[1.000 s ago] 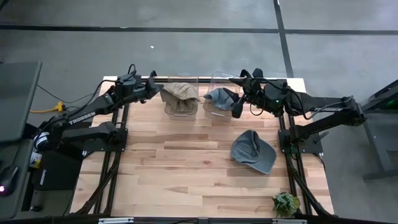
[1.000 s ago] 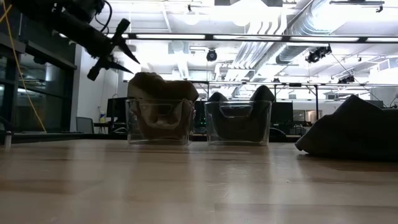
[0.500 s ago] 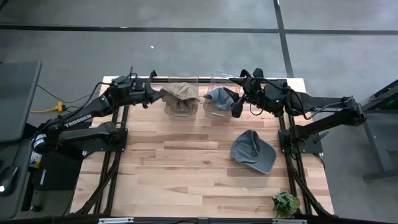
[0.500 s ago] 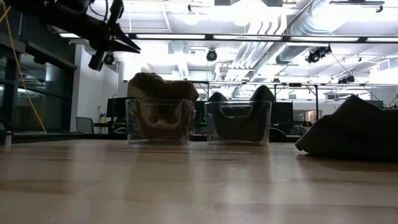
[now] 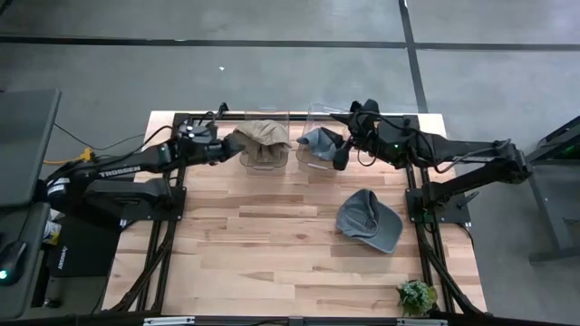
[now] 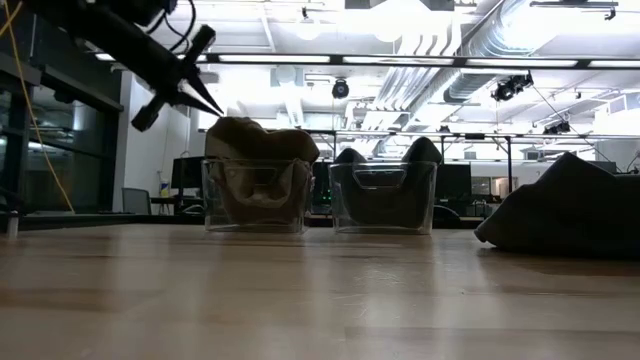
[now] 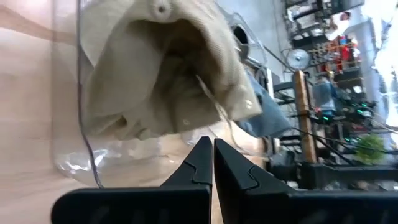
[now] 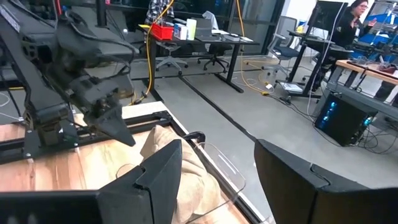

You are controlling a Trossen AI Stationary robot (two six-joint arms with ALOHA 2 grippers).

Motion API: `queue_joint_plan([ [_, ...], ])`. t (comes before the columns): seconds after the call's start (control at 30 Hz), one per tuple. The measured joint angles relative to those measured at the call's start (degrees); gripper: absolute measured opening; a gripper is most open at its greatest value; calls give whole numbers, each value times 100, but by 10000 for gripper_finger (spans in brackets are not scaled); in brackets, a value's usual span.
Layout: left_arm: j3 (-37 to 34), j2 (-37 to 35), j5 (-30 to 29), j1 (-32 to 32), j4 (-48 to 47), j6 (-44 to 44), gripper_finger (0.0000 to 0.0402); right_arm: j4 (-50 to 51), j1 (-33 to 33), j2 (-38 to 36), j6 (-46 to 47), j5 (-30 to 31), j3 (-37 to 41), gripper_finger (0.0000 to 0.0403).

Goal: Pick & Place hat
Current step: Put the brown cap into the left transparent bin

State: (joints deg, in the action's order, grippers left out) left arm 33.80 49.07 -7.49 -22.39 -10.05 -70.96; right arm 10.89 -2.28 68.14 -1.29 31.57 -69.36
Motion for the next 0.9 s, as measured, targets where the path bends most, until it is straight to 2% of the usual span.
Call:
queue_joint_plan([
  [0.23,2,821,-109,-47,813,19,0,-2,0,39,-1,-11,2,197],
  [0.47,2,1486,-521,-123,821,19,0,-2,4,39,1,-19,2,197],
  [0.7,5,1548,-802,-123,1103,73,0,0,4,39,1,-24,2,197],
  [0.9,280,1541,-1198,-124,590,518,0,0,4,39,-4,-24,2,197],
])
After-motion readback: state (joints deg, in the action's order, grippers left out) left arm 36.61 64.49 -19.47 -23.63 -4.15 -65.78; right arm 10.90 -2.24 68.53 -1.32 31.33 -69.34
